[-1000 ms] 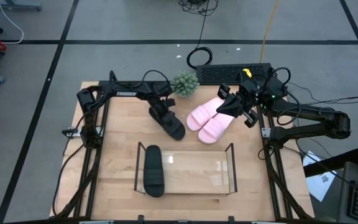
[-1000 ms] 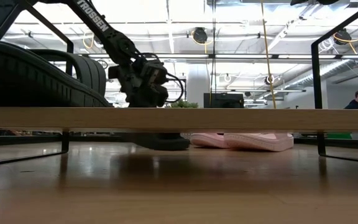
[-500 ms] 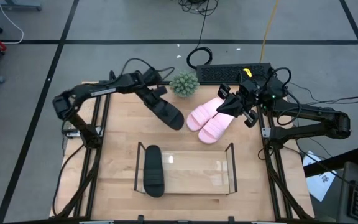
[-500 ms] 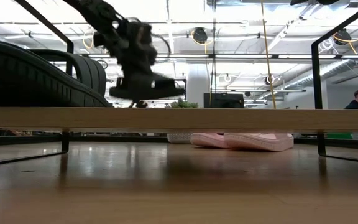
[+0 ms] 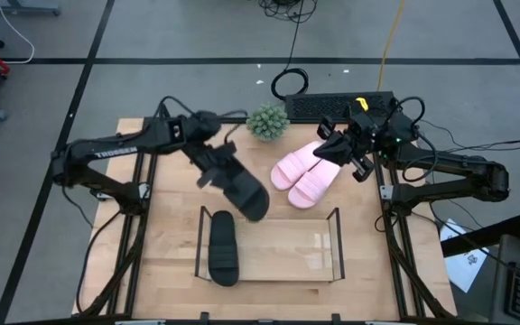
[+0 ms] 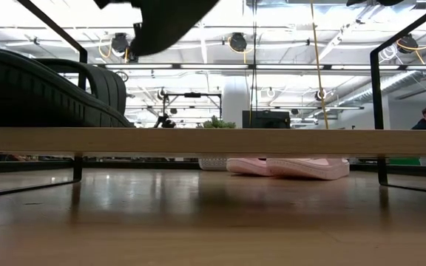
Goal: Pick and place slides into the shelf
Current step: Put the right black slipper on the shelf
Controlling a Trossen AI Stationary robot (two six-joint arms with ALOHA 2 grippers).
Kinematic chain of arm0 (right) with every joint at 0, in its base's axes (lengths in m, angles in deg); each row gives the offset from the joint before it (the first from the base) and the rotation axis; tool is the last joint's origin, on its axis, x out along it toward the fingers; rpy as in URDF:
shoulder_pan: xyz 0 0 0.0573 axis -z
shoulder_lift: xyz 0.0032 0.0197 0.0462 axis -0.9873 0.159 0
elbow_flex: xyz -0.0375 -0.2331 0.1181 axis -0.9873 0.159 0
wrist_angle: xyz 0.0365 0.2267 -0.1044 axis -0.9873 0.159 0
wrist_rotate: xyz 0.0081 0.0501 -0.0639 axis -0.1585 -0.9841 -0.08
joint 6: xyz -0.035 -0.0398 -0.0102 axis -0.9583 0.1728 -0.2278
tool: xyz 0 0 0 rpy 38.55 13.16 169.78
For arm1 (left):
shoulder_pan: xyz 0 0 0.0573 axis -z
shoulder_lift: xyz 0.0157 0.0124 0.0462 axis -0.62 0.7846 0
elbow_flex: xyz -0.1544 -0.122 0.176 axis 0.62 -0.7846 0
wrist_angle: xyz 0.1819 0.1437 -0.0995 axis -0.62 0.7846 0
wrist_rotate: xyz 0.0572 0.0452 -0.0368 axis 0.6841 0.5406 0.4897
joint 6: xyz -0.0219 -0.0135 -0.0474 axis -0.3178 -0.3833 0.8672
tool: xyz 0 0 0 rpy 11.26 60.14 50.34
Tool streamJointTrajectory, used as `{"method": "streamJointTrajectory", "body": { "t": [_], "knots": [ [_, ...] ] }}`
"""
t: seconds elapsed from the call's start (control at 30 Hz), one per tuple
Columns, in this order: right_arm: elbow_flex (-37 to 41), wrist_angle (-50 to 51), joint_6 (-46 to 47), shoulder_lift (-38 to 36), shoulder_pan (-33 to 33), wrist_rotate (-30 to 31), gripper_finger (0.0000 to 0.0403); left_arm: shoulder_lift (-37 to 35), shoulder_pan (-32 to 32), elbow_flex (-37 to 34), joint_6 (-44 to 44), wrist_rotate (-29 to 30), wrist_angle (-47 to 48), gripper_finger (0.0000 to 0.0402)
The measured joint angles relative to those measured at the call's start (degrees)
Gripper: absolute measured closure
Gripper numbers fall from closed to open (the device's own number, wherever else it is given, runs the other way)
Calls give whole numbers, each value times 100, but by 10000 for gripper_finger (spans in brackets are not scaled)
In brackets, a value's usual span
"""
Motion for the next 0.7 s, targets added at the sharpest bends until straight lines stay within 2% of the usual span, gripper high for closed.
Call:
{"method": "streamJointTrajectory", "body": {
  "t": [0.1,0.27,0.47,0.6,0.7],
  "knots": [
    [0,-104,-17,0,76,56,399,35,457,0,153,7,20,401],
    [-2,-96,-146,0,220,680,399,337,1143,4,312,44,-18,401],
    [-2,-77,-442,0,371,1366,399,858,1620,66,310,168,-2,401],
    [-2,-51,-341,0,426,1332,399,1392,1715,791,-77,171,465,401],
    [-2,-53,-198,0,423,1312,399,1919,1709,1807,-780,293,1589,401]
  ]
}}
